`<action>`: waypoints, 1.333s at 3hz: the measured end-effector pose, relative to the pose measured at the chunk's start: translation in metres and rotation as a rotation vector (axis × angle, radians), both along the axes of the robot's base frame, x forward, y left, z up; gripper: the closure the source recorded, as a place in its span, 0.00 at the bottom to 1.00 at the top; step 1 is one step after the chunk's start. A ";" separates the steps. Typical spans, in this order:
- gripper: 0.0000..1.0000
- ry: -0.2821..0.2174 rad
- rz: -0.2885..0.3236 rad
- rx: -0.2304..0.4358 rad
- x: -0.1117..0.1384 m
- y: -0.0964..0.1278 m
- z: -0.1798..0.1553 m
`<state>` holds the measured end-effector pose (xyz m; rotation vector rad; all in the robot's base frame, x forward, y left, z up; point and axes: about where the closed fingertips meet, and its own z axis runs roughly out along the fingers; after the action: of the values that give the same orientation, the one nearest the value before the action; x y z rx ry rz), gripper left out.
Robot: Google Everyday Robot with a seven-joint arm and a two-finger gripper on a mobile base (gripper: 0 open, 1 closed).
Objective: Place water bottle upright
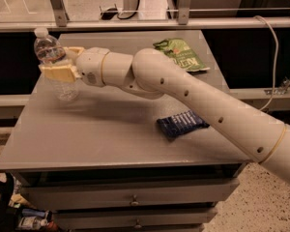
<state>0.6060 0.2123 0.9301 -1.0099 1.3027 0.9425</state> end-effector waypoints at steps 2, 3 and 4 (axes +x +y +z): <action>1.00 0.017 -0.024 -0.003 0.001 -0.003 -0.010; 1.00 0.033 -0.034 -0.009 0.003 -0.004 -0.017; 1.00 0.033 -0.034 -0.009 0.003 -0.004 -0.017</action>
Offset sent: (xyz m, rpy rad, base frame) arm 0.0038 -0.0105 -0.0194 -0.0082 0.0333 -0.0499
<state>0.6086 0.2083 0.9135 -0.9795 1.3486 0.9315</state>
